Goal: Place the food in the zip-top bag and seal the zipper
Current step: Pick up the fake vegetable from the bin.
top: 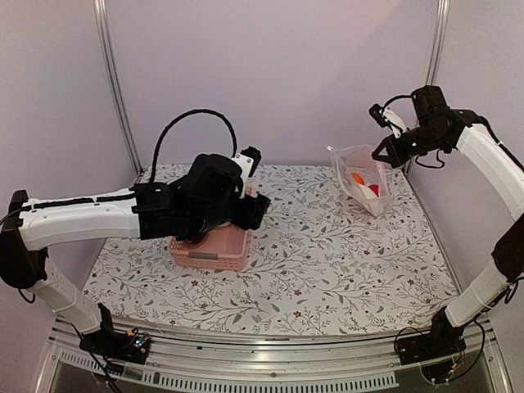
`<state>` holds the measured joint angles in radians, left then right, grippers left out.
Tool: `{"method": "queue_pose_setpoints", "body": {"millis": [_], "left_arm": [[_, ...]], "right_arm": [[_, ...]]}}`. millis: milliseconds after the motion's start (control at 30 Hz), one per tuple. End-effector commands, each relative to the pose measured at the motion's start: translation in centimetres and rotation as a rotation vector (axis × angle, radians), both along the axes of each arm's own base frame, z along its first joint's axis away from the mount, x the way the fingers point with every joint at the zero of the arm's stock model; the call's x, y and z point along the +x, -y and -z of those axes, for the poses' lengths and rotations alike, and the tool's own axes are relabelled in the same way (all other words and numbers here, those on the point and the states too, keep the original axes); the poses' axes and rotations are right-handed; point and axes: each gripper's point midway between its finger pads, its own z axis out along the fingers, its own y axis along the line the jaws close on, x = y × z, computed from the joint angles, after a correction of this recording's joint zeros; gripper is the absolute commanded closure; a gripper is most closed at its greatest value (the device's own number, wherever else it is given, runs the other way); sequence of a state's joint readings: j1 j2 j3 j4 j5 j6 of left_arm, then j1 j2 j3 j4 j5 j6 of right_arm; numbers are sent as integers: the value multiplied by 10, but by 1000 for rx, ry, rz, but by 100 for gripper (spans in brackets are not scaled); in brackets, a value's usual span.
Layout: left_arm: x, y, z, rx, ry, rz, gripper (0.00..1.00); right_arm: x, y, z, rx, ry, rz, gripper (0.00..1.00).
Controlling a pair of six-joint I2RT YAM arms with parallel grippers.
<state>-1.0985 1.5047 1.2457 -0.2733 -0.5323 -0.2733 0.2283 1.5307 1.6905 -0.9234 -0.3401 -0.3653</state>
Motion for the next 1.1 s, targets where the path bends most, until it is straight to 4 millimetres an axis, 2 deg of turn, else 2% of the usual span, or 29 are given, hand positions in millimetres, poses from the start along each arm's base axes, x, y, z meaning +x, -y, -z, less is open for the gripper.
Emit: {"method": "queue_pose_setpoints", "body": {"millis": [0, 100, 200, 333, 467, 567, 800, 933, 1067], "left_arm": [[-1, 15, 16, -104, -85, 27, 25], [11, 15, 29, -95, -133, -33, 26], [29, 0, 42, -67, -185, -125, 26], [56, -44, 61, -51, -262, -290, 26], [74, -85, 74, -39, -310, -377, 25], [81, -113, 85, 9, -327, -417, 25], [85, -169, 129, 283, -413, -392, 23], [86, -184, 143, 357, -425, -399, 22], [90, -186, 159, 407, -445, -382, 21]], "right_arm": [[-23, -18, 40, -11, -126, -91, 100], [-28, -19, 47, -27, -140, -91, 100], [-34, -20, 46, -27, -141, -93, 100], [-40, -19, 45, -32, -138, -92, 100], [-45, -19, 46, -29, -130, -92, 100], [-47, -19, 48, -22, -137, -91, 100], [-51, -19, 48, -15, -139, -91, 100], [-52, -19, 50, -14, -143, -92, 100], [-55, -20, 53, -8, -147, -98, 100]]}}
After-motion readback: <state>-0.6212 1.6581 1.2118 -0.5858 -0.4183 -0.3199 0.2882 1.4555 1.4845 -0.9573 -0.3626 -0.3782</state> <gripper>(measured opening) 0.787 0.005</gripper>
